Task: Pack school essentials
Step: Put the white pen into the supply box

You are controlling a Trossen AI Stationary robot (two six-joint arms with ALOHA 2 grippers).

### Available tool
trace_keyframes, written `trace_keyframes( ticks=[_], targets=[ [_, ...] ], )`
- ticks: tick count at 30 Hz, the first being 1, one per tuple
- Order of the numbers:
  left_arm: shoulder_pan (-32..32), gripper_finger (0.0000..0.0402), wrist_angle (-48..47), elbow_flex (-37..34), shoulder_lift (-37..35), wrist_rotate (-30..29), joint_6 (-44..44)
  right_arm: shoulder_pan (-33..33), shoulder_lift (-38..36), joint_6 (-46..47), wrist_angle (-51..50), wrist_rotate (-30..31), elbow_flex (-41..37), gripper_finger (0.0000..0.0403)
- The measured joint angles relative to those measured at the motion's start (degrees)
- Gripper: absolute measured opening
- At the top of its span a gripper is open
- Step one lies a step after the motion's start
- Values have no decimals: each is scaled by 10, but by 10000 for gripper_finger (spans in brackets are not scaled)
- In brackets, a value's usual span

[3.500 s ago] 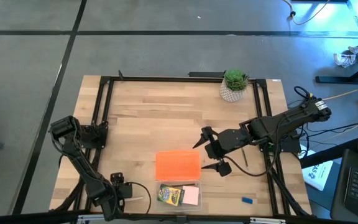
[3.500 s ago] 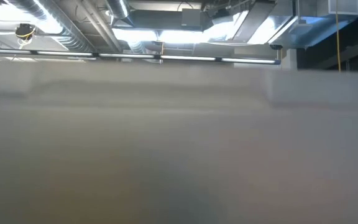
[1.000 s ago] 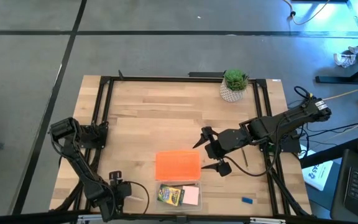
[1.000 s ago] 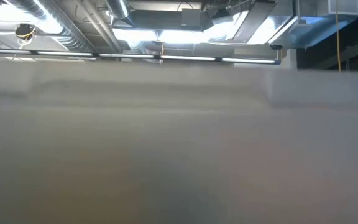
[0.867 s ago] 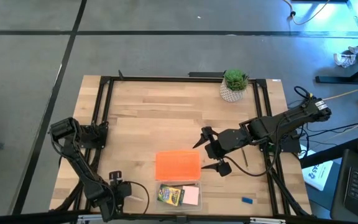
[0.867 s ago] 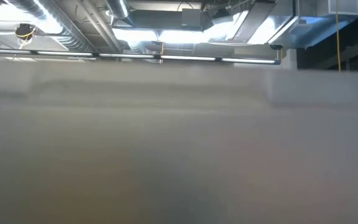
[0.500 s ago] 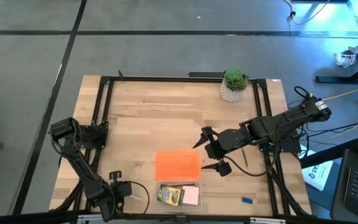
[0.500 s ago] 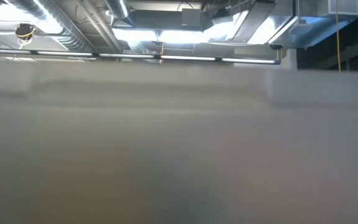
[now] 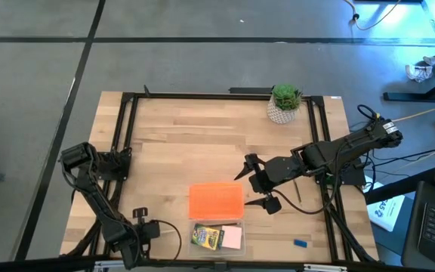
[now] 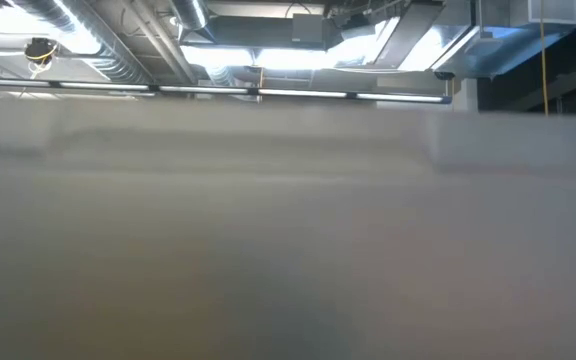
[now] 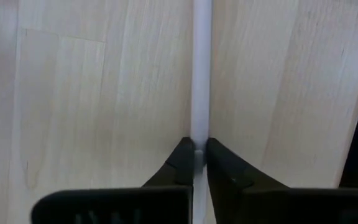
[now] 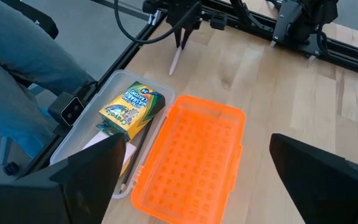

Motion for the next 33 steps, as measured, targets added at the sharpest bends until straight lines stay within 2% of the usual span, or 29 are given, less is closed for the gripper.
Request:
trace_keyframes(
  ticks=[15,23,27,33],
  targets=[
    [10,9,0,0,-3,7,0,0,0,0,0,0,0,398],
    [24,9,2,-1,-25,19,31,0,0,0,0,0,0,398],
    [34,9,-6,-2,-34,1,35,0,0,0,0,0,0,398],
    [41,9,-17,-2,-37,2,36,0,0,0,0,0,0,398]
  ],
)
